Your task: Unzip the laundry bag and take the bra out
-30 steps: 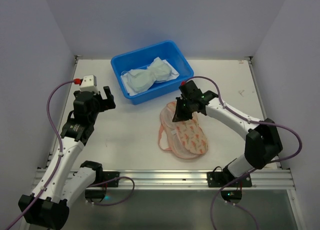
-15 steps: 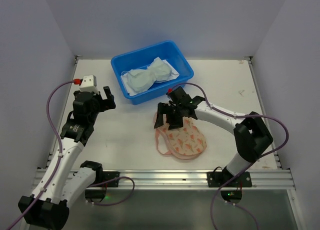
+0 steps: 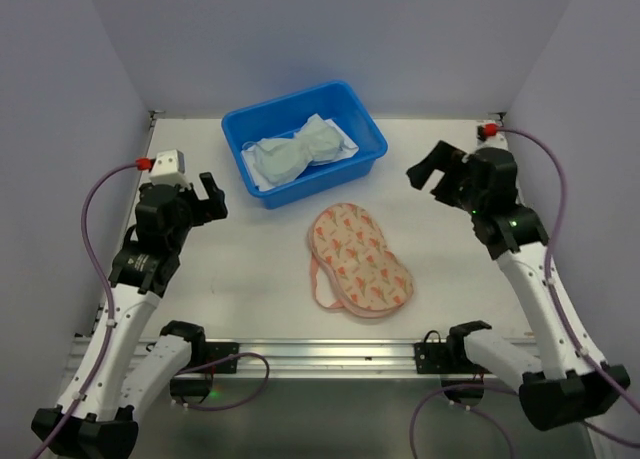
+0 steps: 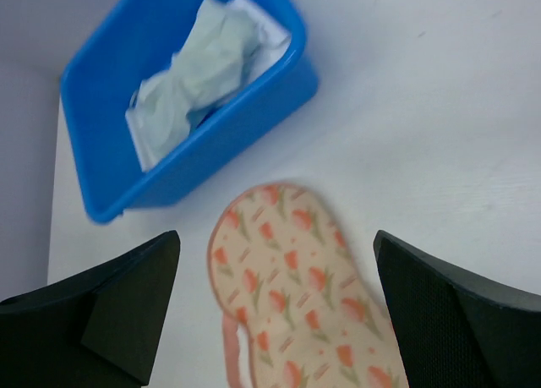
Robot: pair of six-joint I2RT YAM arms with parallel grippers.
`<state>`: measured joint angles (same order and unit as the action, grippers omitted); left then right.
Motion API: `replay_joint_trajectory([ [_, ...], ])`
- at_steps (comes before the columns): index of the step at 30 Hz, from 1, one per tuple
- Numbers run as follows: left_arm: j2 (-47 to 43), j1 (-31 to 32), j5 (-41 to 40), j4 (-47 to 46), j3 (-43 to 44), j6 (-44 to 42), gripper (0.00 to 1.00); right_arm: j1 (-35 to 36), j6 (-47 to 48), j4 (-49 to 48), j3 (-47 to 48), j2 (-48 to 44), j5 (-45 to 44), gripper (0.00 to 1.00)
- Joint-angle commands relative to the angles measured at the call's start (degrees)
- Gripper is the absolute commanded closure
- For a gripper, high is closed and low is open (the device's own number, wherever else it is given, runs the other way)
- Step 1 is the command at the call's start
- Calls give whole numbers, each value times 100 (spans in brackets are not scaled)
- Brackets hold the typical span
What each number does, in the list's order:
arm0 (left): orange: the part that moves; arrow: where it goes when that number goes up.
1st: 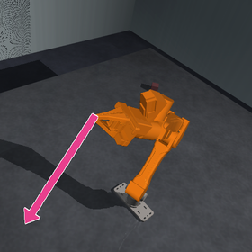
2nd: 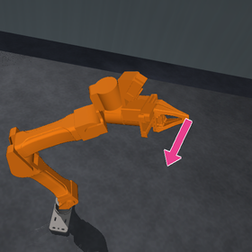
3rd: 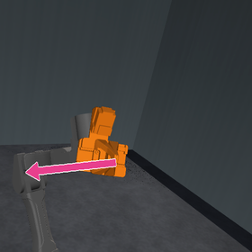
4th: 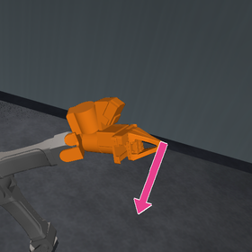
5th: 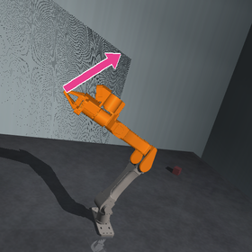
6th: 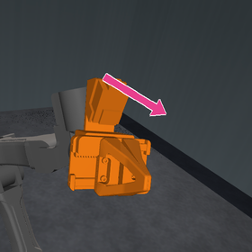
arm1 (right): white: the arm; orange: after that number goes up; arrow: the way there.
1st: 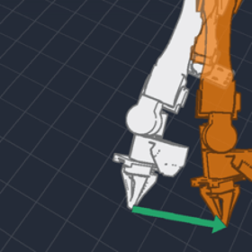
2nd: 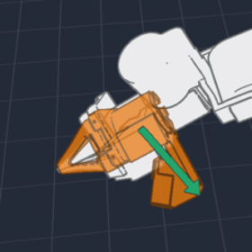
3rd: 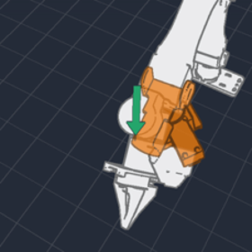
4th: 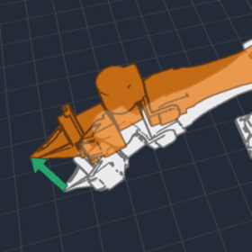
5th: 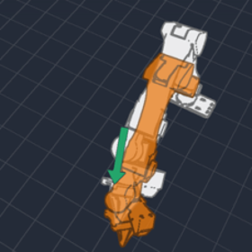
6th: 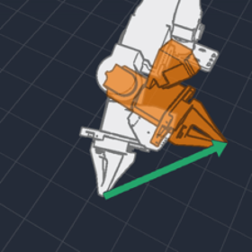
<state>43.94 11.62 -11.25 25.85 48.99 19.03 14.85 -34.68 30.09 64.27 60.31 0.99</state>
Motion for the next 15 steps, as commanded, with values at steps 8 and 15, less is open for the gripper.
replay_joint_trajectory([
  [8,-597,-54,-492,1159,1146,163,0,-641,945,823,226,-2732,-2244,1],
  [15,-1247,-54,-1063,1546,2140,-118,0,-641,1674,718,498,-4008,-2007,1],
])
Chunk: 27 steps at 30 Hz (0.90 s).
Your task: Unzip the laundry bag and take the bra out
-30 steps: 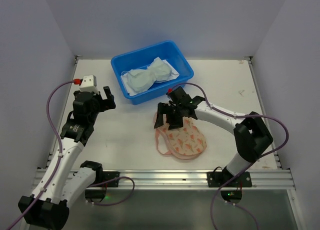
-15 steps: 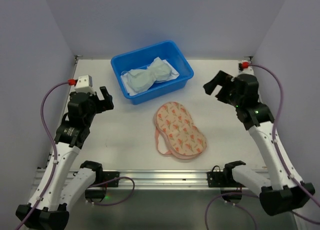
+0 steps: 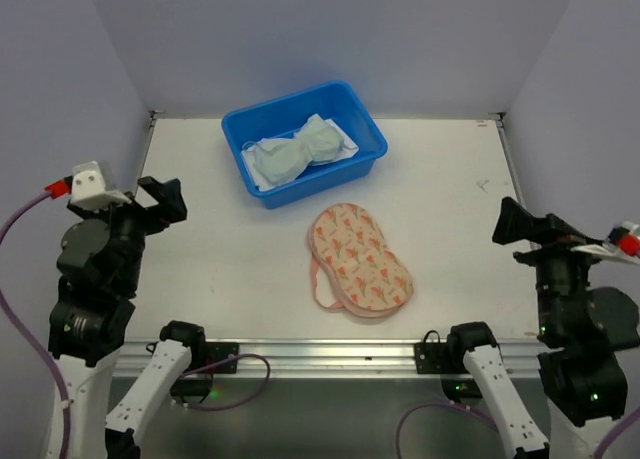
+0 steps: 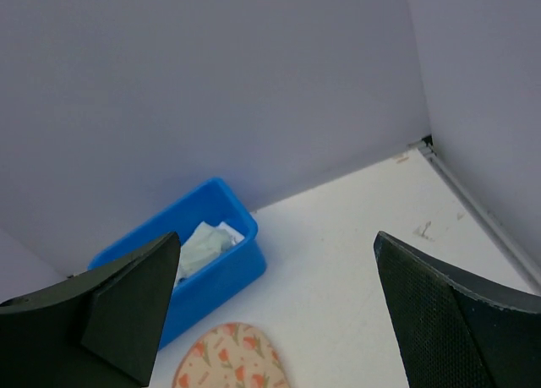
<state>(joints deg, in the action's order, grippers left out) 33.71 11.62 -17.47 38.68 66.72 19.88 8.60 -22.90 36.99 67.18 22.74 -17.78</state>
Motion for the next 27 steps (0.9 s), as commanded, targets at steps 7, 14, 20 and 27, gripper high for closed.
replay_joint_trajectory([
  [7,-743,-54,-722,325,658,-300,0,-8,918,-8,94,-981,354,1],
  [14,-972,-19,-1012,614,834,-275,0,106,1059,-271,-240,-1404,530,1],
  [20,-1025,-10,-977,615,720,-239,0,212,1138,-254,-328,-1527,557,1],
  [27,-1016,-10,-793,509,465,-186,0,239,1182,-307,-390,-1589,556,1],
])
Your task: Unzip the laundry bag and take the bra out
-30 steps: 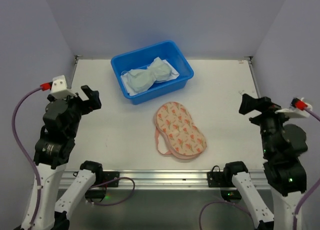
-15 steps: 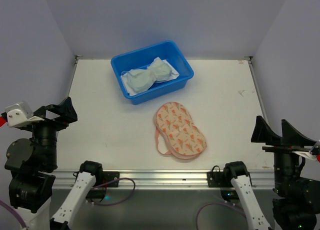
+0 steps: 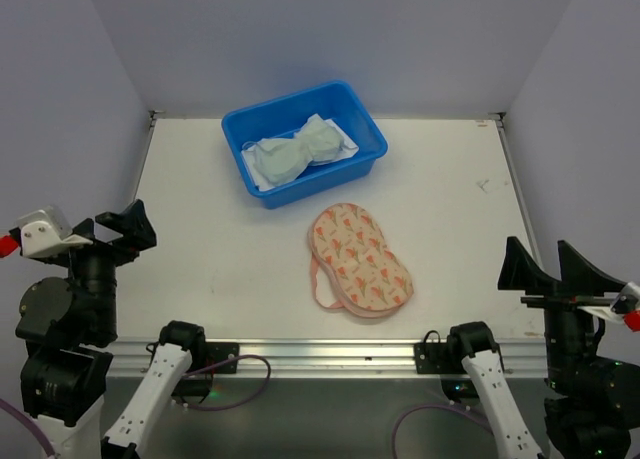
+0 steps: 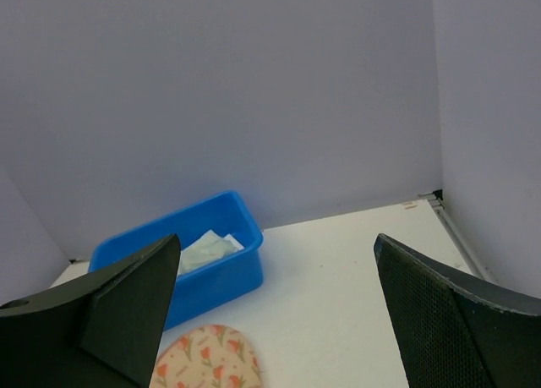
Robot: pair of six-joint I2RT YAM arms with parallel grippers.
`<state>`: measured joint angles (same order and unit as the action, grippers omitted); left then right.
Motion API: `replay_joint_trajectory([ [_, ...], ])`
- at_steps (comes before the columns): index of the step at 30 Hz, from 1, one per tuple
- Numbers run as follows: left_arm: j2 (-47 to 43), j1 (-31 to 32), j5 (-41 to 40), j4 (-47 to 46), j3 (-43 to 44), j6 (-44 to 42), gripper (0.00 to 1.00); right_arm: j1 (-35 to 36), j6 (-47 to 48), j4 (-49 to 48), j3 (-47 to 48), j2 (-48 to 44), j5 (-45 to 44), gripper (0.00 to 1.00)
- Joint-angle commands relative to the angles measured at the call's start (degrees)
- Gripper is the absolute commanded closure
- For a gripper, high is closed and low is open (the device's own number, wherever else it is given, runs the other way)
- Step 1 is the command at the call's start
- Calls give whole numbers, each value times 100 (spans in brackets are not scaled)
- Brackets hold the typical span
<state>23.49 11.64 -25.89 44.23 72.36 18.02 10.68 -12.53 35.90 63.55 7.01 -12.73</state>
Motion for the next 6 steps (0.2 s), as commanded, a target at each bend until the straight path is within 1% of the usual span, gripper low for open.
replay_joint_trajectory([
  [1,7,-13,84,-46,-116,0,0,40,146,-215,-35,-6,69,1],
  [6,24,-13,154,-116,-239,44,0,48,155,-294,-79,20,192,1],
])
